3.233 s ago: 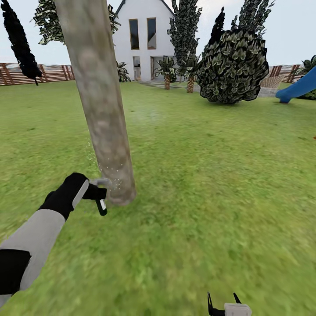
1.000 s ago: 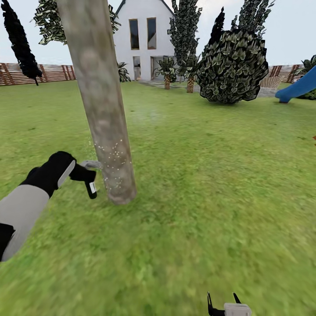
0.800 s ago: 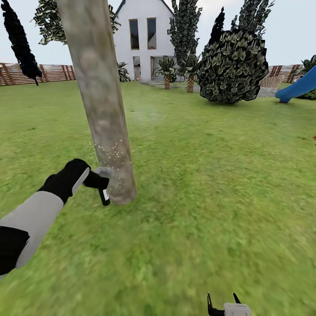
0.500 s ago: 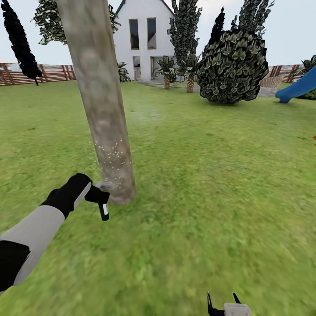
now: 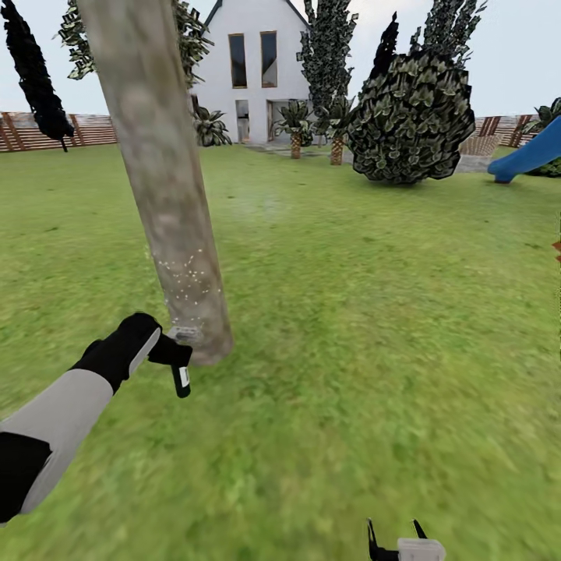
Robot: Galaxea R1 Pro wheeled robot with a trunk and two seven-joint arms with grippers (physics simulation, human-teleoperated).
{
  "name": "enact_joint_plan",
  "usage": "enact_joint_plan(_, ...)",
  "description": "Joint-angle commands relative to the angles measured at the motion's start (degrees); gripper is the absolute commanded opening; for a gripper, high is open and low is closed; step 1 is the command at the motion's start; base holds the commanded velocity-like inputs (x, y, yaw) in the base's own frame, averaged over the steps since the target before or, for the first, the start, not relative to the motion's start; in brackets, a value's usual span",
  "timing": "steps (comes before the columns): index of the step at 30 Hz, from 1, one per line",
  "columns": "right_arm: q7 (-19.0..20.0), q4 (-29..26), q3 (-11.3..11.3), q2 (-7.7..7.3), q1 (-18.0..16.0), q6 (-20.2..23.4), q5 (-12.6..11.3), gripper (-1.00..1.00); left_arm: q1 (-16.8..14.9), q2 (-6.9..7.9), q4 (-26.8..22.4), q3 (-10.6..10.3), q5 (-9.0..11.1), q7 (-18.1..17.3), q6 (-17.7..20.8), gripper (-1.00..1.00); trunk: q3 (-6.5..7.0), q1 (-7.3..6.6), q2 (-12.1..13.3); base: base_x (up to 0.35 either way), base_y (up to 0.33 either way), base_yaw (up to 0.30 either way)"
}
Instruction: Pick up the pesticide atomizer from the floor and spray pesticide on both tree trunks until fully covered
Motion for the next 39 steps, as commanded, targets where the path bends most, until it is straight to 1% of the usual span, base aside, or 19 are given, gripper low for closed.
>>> enact_joint_plan(1,0.0,0.0,0.0,0.0,0.0,0.0,0.0,1.0,0.1,0.0,0.0,0.0,0.0,0.3,0.0,-1.0,0.0,0.0,0.0,0.004,-0.273,0.0)
enact_joint_plan(3,0.0,0.0,0.0,0.0,0.0,0.0,0.0,1.0,0.4,0.0,0.0,0.0,0.0,1.3,0.0,-1.0,0.0,0.0,0.0,0.001,-0.275,0.0)
enact_joint_plan(7,0.0,0.0,0.0,0.07,0.0,0.0,0.0,1.0,0.5,-0.06,0.1,0.0,0.0,1.5,0.0,-1.0,0.0,0.0,0.0,0.0,-0.275,0.089)
enact_joint_plan(14,0.0,0.0,0.0,0.09,0.0,0.0,0.0,1.0,0.6,-0.23,0.2,0.1,-0.1,1.6,-0.1,-1.0,0.0,0.0,0.0,0.0,-0.275,0.264)
enact_joint_plan(17,0.0,0.0,0.0,0.09,0.0,0.0,0.0,1.0,0.6,0.09,0.6,0.4,-0.1,1.9,-0.1,-1.0,0.0,0.0,0.0,0.0,-0.275,0.277)
enact_joint_plan(19,0.0,0.0,0.0,0.09,0.0,0.0,0.0,1.0,0.6,0.13,1.6,1.6,0.1,4.4,-0.1,-1.0,0.0,0.0,0.0,0.0,-0.275,0.277)
enact_joint_plan(22,0.0,0.0,0.0,0.09,0.0,0.0,0.0,1.0,0.6,-0.31,1.7,2.2,0.3,5.5,-0.1,-1.0,0.0,0.0,0.0,0.0,-0.275,0.277)
enact_joint_plan(25,0.0,0.0,0.0,0.09,0.0,0.0,0.0,1.0,0.6,-0.44,1.3,2.3,0.3,5.6,-0.1,-1.0,0.0,0.0,0.0,0.0,-0.275,0.175)
enact_joint_plan(35,0.0,0.0,0.0,0.09,0.0,0.0,0.0,1.0,1.0,-0.52,1.6,2.2,0.2,5.6,-0.4,-1.0,0.0,0.0,0.0,0.0,-0.275,0.007)
enact_joint_plan(39,0.0,0.0,0.0,0.09,0.0,0.0,0.0,1.0,1.0,-0.48,1.4,2.3,0.2,5.6,-0.4,-1.0,0.0,0.0,0.0,0.0,-0.275,0.18)
